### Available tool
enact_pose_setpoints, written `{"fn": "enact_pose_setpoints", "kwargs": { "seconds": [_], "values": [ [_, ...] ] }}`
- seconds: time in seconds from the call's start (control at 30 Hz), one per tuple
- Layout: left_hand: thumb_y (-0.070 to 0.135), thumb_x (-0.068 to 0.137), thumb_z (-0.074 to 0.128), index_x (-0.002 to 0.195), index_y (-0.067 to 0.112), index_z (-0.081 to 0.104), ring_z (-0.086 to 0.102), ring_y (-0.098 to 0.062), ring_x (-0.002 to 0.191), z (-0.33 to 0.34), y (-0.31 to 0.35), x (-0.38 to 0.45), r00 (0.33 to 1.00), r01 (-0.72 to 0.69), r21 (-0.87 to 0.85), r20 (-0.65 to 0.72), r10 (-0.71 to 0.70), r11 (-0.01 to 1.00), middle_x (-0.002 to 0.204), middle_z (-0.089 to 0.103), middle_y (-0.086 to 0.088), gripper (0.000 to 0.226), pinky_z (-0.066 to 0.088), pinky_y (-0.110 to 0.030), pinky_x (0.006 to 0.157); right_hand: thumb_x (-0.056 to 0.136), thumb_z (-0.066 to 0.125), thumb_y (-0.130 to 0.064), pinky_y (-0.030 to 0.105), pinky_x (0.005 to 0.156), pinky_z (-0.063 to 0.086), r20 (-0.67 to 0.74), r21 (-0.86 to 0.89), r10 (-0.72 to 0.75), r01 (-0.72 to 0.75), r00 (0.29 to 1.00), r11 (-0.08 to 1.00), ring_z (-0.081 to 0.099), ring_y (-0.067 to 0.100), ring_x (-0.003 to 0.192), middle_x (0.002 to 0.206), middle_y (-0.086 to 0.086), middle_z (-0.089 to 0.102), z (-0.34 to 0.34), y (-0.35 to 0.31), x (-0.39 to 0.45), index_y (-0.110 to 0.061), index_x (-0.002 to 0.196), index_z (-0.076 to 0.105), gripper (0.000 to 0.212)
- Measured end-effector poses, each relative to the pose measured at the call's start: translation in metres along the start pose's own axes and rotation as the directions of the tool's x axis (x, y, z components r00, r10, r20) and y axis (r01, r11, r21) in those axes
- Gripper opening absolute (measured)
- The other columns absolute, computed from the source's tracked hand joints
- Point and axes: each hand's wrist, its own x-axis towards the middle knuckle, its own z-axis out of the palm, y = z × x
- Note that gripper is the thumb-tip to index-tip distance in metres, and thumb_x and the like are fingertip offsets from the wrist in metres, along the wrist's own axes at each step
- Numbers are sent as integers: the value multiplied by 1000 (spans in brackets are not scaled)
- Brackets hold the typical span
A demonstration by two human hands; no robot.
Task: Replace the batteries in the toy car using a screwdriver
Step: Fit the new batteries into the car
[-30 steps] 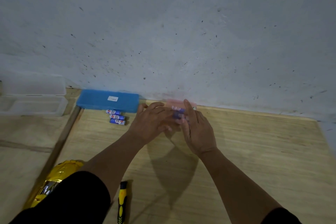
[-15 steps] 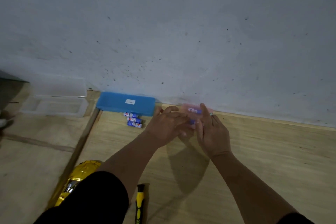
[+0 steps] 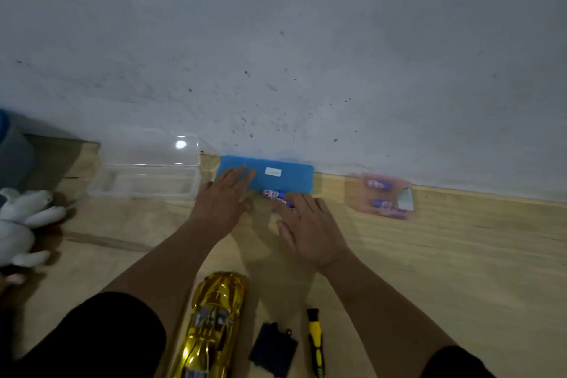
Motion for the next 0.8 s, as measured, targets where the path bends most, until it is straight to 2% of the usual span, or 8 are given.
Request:
{"fn": "enact_pose_setpoints", "kwargs": {
  "seconds": [0.07,0.17,0.27,0.37,0.53,0.73,0.8],
  "values": [
    [27,93,54,150,22,16,13,-20,145,4,-8,3,998,-56,-42,-1,56,998,158,14,1,68,20,-41,116,89,45,-32,34,72,40,27,-41,-10,11,1000,999,57,23,90,103,6,62,11,-8,6,-17,115,61,34],
    [31,95,49,150,26,4,5,-17,146,10,-16,5,995,-97,4,10,97,995,159,2,6,72,16,-37,116,89,47,-33,34,72,42,50,-87,5,-1,999,996,57,22,93,104,5,62,22,-11,12,-17,114,62,33],
    [34,96,45,150,28,-2,1,-15,146,10,-19,6,994,-105,36,20,105,994,159,-3,8,72,15,-36,114,91,41,-38,33,73,47,57,-131,35,-27,998,991,52,22,95,107,7,62,29,-11,16,-17,116,60,39],
    [37,97,42,150,29,-5,0,-15,145,6,-19,7,992,-123,78,39,120,989,159,-6,9,71,17,-38,113,91,35,-46,35,74,49,93,-109,70,-60,993,992,41,21,95,108,8,60,34,-12,18,-19,123,54,46],
    [44,95,42,149,30,-6,2,-16,145,4,-21,9,990,-127,92,66,121,988,159,-7,10,74,18,-39,113,86,31,-55,33,69,48,155,-75,89,-78,984,994,39,18,89,99,5,57,40,-11,19,-27,129,48,54],
    [50,93,43,149,30,-7,0,-15,145,3,-20,8,989,-123,73,89,116,990,159,-9,10,78,16,-38,113,85,36,-53,29,51,47,107,-95,79,-68,991,993,55,21,65,76,8,56,40,-14,19,-19,109,62,49],
    [50,92,42,149,30,-9,-1,-16,145,4,-21,8,989,-122,75,93,115,990,158,-10,10,79,15,-38,113,87,37,-49,27,45,46,55,-156,57,-48,997,987,56,21,60,72,6,58,39,-17,16,-18,99,58,39]
  ]
}}
